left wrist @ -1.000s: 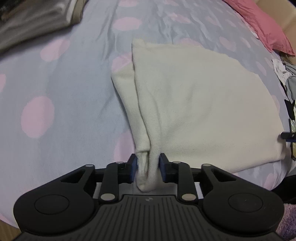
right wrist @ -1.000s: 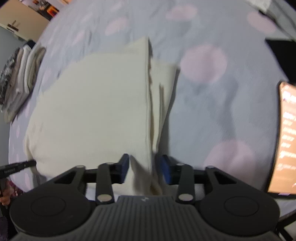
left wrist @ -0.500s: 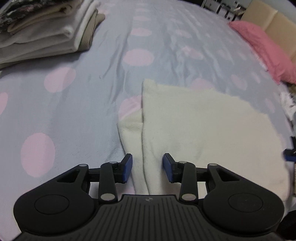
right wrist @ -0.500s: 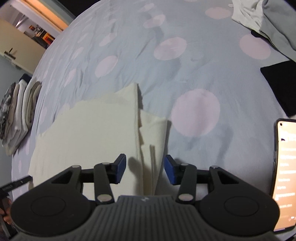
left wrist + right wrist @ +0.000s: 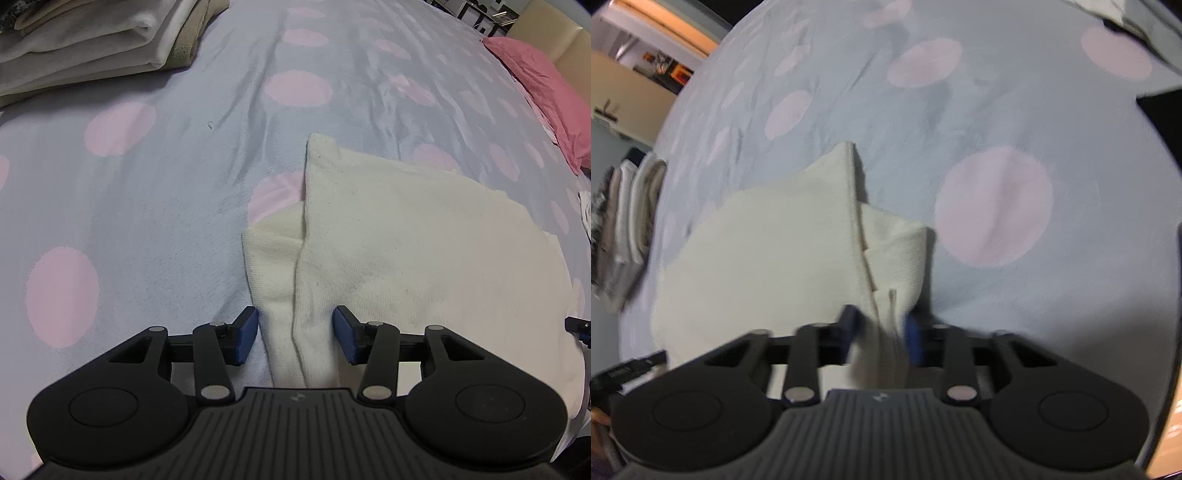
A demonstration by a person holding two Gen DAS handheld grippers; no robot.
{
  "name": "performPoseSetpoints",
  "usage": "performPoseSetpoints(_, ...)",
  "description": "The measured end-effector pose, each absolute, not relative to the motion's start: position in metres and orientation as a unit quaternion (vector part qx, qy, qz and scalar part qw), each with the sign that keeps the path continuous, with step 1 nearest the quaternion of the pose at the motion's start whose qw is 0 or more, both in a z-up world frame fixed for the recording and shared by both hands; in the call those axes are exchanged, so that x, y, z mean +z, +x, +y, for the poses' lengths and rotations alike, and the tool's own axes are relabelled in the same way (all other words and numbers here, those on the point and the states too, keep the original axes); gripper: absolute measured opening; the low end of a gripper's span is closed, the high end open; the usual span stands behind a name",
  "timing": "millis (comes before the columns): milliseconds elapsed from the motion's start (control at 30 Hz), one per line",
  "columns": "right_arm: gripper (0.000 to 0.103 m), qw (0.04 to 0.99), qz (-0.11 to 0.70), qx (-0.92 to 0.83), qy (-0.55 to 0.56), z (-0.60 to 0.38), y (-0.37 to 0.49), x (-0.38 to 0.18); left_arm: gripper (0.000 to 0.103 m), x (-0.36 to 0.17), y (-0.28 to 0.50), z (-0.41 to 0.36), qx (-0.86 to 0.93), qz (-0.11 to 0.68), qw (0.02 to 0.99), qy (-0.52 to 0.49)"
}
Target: Fold clothes
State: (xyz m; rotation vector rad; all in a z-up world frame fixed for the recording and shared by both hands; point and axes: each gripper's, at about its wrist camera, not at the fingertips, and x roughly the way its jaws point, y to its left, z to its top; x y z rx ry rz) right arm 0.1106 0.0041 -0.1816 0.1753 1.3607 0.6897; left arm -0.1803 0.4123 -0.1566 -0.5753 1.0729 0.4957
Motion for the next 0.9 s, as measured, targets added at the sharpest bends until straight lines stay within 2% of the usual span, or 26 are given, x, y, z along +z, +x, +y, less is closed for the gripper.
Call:
performPoseSetpoints(67, 0.019, 0.721, 0.613, 0.313, 0.087, 0.002, 0.110, -0.179, 0.040, -0.150, -0.182, 0.410, 0.229, 0.492, 0.797, -0.264)
performPoseSetpoints(167, 0.017, 0.723, 0.604, 0.319, 0.102, 0.000, 0.105, -0.165, 0.035, -0.141, -0.184, 0.408, 0.228, 0.481, 0.806, -0.259)
performPoseSetpoints(433, 0.016, 0.697, 0.595, 0.371, 0.150, 0.019, 0.083, -0.100, 0.034, -0.115, -0.190, 0.400, 0.223, 0.453, 0.827, -0.247)
performPoseSetpoints(733, 0.016, 0.681, 0.577, 0.434, 0.123, 0.104, 0.036, -0.028, 0.034, -0.097, -0.200, 0.403, 0.222, 0.427, 0.839, -0.254)
performPoseSetpoints(900, 0.015, 0.669, 0.577, 0.459, 0.093, 0.169, 0.002, -0.026, 0.034, -0.091, -0.208, 0.408, 0.232, 0.420, 0.840, -0.254)
